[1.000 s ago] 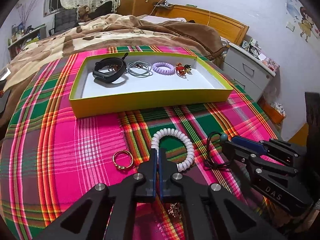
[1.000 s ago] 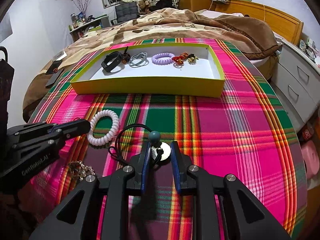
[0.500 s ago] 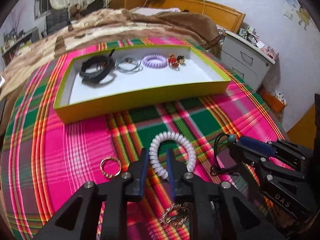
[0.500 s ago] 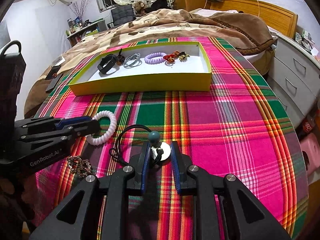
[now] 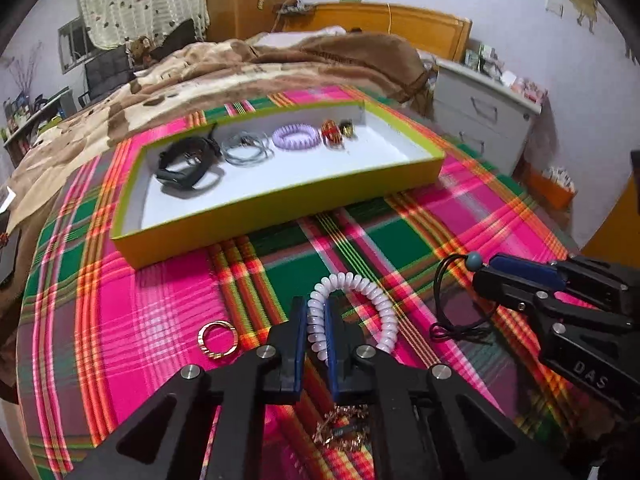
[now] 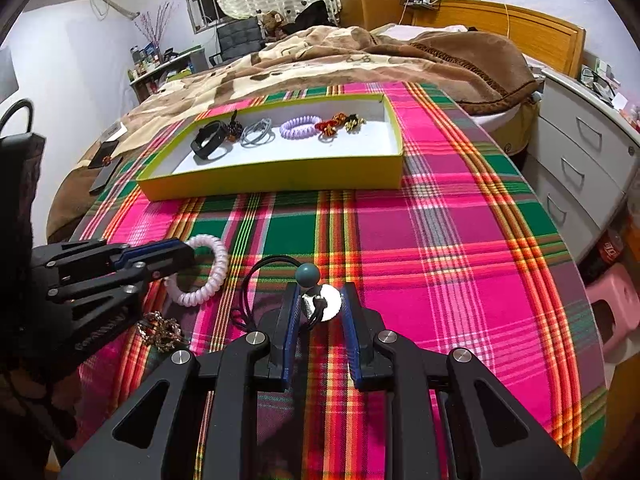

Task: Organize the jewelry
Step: 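Grasp the white coil bracelet with the left tool while the right tool grasps the black teal-bead cord, then carry the white coil bracelet and black cord into the yellow box with both tools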

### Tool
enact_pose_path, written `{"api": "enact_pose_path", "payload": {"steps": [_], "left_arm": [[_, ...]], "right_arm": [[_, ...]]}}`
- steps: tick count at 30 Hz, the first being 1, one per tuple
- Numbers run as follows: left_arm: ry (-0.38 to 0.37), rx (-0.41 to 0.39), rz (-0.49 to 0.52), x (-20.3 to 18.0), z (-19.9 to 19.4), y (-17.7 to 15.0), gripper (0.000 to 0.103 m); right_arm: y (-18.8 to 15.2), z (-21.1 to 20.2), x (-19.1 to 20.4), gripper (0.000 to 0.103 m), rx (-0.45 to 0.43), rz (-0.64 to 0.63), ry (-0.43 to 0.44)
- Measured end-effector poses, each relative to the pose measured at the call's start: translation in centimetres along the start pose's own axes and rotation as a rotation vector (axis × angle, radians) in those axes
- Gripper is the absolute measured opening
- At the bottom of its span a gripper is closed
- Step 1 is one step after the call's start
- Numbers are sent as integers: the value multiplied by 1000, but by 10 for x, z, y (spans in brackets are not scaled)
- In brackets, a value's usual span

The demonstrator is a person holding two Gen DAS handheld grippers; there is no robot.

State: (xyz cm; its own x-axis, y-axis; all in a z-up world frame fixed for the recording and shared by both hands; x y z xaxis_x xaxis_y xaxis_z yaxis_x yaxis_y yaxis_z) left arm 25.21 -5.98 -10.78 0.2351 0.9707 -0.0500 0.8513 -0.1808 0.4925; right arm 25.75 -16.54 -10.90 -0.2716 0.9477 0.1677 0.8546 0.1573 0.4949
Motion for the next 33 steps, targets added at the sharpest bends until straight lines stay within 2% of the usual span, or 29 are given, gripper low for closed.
{"api": "enact_pose_path", "payload": {"steps": [5, 11, 20, 33], "left_arm": [[-29, -78, -42, 10, -32, 4, 8], [-54, -123, -66, 17, -55, 7, 8], [-52, -138, -89, 29, -57, 13, 8], [-9, -149, -130, 73, -48, 39, 8]], "right_arm": [[5, -12, 1, 21, -31, 2, 0], [12, -25, 7, 21, -64, -12, 2], [30, -33, 10, 21, -89, -33, -9], [68, -23, 7, 21, -108, -34, -6]]}}
Point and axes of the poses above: each gripper's, at about its wrist camera, not at the fingertips, and z roughly the way its jaws point, x to its left, y to its top, the point moved 10 cm from there along z, roughly the way its jaws point, and after that the axes turned 10 degrees about x, right-handed, at the moved point
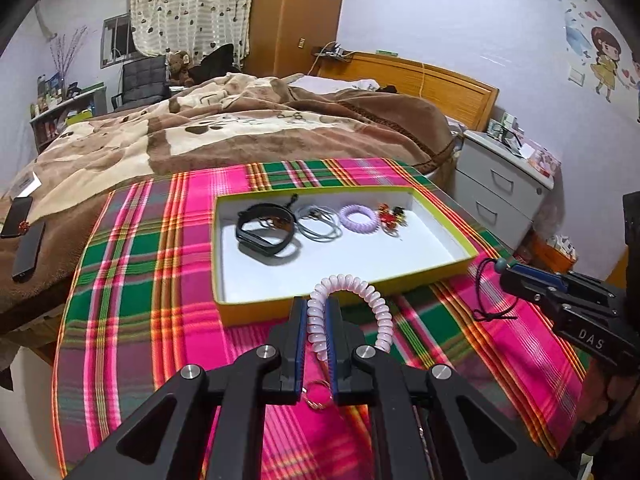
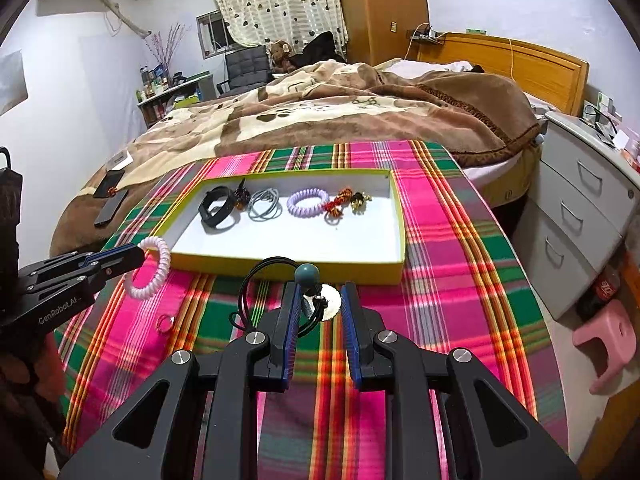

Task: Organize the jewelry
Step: 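Carry the white coil bracelet and black cord into the yellow box with both tools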

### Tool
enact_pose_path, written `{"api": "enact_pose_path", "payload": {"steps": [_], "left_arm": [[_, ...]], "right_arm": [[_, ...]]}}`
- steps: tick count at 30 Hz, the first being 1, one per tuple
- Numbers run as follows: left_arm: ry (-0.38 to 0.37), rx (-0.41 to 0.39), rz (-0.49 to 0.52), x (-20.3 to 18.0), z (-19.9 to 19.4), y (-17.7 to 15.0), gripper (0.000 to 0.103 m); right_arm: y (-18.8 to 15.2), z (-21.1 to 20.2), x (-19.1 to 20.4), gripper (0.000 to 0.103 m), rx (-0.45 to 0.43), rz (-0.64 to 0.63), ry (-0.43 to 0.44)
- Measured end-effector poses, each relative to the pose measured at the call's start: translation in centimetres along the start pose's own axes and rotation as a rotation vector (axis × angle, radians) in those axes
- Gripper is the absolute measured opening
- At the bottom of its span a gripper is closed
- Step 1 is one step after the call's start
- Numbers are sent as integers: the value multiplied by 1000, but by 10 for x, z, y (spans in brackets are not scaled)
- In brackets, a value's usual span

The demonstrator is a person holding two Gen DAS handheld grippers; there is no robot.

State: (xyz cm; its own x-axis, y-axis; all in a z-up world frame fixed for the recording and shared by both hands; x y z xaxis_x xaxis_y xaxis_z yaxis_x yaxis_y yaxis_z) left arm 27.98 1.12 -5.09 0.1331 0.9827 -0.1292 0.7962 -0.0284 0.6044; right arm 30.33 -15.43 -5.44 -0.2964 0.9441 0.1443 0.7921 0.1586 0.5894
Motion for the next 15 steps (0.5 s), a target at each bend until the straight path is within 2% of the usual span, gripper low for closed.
{"api": "enact_pose_path", "payload": {"steps": [15], "left_arm": [[36, 5, -26, 36, 35, 37, 8]], "right_arm": [[46, 38, -15, 21, 13, 4, -17]]}}
Point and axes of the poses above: each gripper's, at about its wrist camera, not at the fingertips, and z roughly the way its jaws point, x to its left, y to its top, the point moved 10 cm from there along z, roughly the way its jaws point, and after that the axes turned 10 degrees about x, right-handed, at the moved point
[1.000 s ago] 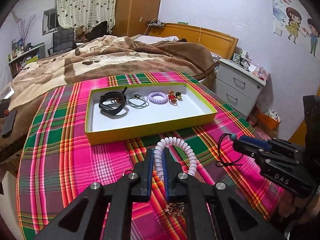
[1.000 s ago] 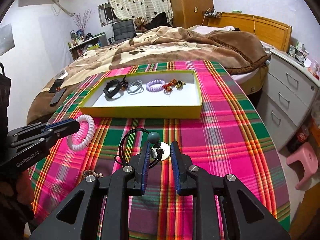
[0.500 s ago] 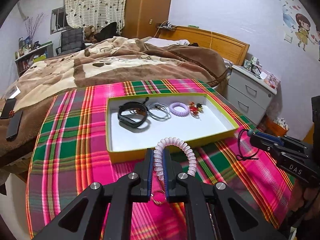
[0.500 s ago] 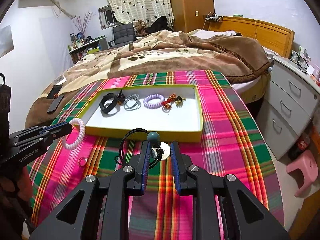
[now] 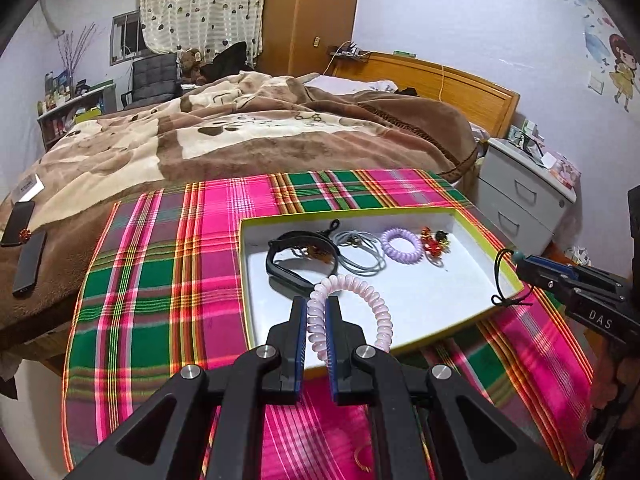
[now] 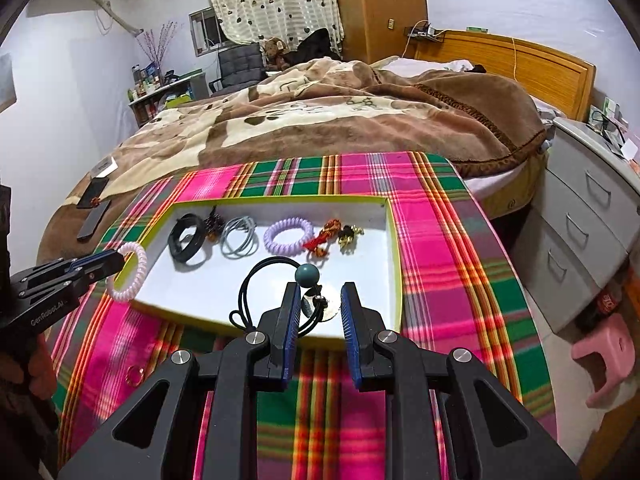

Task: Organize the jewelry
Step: 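Carry the white coil bracelet and black cord into the yellow box with both tools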

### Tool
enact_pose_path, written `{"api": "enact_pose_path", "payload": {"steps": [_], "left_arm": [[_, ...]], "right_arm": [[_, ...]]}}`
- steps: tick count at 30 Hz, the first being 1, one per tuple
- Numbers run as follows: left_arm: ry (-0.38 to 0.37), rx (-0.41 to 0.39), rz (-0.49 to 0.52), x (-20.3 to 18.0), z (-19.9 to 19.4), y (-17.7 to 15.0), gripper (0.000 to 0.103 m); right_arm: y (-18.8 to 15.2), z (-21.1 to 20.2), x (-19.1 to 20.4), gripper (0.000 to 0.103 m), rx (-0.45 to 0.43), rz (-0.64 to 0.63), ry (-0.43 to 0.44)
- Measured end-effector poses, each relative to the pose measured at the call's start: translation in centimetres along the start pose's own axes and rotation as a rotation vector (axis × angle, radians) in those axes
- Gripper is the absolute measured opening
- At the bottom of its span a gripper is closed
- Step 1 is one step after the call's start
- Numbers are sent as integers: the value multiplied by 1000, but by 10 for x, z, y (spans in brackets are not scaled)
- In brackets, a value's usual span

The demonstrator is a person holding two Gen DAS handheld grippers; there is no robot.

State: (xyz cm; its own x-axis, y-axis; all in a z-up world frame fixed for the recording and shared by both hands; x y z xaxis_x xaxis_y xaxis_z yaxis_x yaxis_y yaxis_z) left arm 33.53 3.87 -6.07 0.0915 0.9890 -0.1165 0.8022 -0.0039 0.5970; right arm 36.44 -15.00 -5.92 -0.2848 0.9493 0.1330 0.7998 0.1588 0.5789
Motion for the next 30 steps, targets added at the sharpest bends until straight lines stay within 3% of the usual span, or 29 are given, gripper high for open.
{"api": "enact_pose_path", "payload": {"steps": [16, 30], "left_arm": [[21, 67, -15, 19, 47, 5, 9], [31, 81, -7, 19, 58, 3, 9]], "right_arm": [[11, 62, -11, 21, 93, -6, -18], [7, 80, -13, 22, 140, -14, -25]]}}
Point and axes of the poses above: each gripper's, at about its wrist camera, not at the fingertips, and z roughly the way its jaws point, x to its left, y to its top, the point moved 10 cm from there along z, roughly the way its jaws point, and after that the axes turned 10 degrees about x, right-handed, at the moved point
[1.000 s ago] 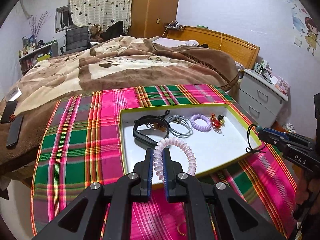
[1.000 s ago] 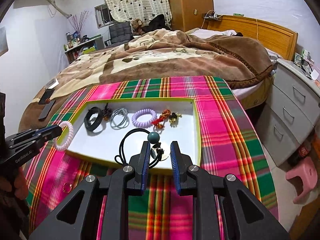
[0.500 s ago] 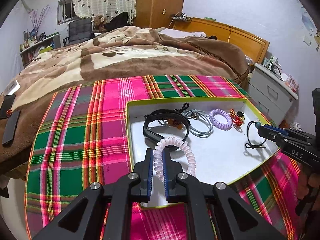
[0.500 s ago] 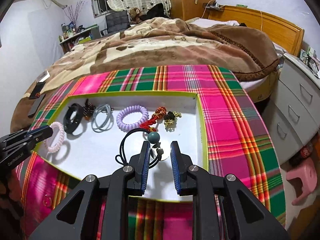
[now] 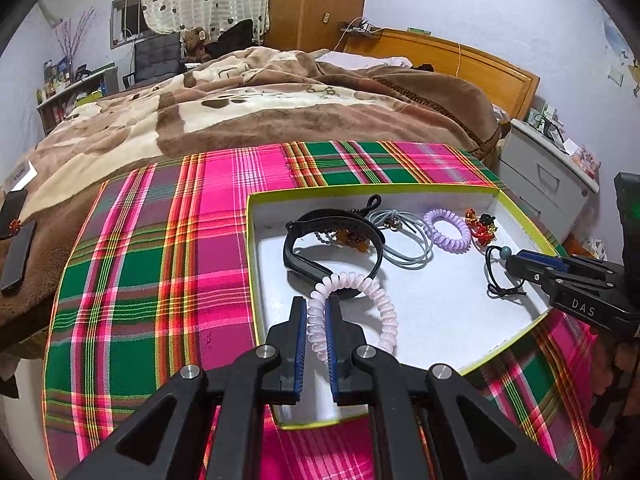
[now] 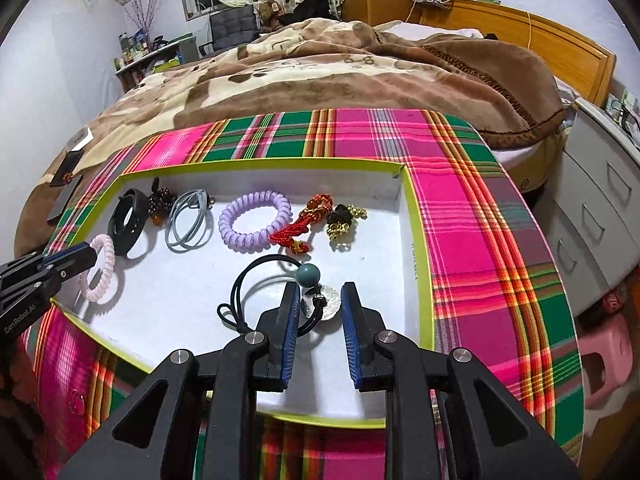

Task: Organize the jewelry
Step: 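Carry the white coil bracelet and black cord into the yellow box with both tools, then open the right tool to release the cord while the left tool releases the white coil, then withdraw both tools from the box toward the gold ring and silver chain brooch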

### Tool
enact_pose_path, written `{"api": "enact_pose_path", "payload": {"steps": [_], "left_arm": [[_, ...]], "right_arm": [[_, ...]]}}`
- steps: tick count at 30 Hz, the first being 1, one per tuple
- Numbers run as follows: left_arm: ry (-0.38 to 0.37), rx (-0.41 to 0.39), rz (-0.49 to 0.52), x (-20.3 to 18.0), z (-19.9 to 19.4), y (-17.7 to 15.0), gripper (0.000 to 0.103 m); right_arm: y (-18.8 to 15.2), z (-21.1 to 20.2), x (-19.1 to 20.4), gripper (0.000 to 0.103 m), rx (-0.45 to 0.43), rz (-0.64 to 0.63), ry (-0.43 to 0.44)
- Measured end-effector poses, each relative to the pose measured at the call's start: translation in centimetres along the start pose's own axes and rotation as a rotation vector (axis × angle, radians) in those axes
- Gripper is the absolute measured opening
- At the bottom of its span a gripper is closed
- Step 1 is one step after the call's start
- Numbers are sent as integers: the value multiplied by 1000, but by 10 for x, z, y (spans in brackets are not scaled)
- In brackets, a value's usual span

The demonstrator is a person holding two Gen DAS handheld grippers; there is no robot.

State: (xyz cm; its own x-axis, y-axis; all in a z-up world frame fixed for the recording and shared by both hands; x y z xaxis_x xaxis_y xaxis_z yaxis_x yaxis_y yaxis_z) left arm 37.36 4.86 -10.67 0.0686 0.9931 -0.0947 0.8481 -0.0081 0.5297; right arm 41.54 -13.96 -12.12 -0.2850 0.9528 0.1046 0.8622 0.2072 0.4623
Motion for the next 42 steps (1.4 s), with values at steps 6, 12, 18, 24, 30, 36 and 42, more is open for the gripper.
{"api": "enact_pose_path", "payload": {"steps": [6, 12, 18, 24, 30, 36, 42], "left_arm": [[18, 1, 7, -1, -2, -1, 9], [29, -19, 10, -2, -12, -1, 12], [38, -46, 20, -7, -28, -4, 15], [43, -72, 23, -12, -47, -9, 15], [40, -95, 20, -18, -67, -17, 15], [35, -122, 17, -23, -90, -36, 15], [31, -159, 21, -25, -115, -63, 15]], "right_arm": [[0, -3, 3, 29, -6, -16, -10], [-3, -14, 6, 31, -26, -20, 5], [-7, -28, 8, 35, -54, -17, 22], [-12, -44, 9, 35, -80, -11, 31], [-24, -67, 13, 36, -115, -6, 52], [-45, -91, 24, 36, -143, -23, 69], [-74, -115, 43, 36, -176, -60, 100]]}}
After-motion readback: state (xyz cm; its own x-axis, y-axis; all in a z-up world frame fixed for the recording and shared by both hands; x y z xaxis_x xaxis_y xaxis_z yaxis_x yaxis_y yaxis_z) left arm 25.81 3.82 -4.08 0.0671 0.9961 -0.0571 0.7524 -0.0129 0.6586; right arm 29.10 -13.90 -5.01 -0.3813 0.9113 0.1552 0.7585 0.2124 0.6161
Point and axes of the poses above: each gripper's, at about its wrist camera, not at the fingertips, and z roughly the way its jaws point, x to its left, y to its top, the point moved 10 cm from there along z, roughly the way its jaws point, and after that the axes turned 10 degrees about x, right-handed, at the moved point
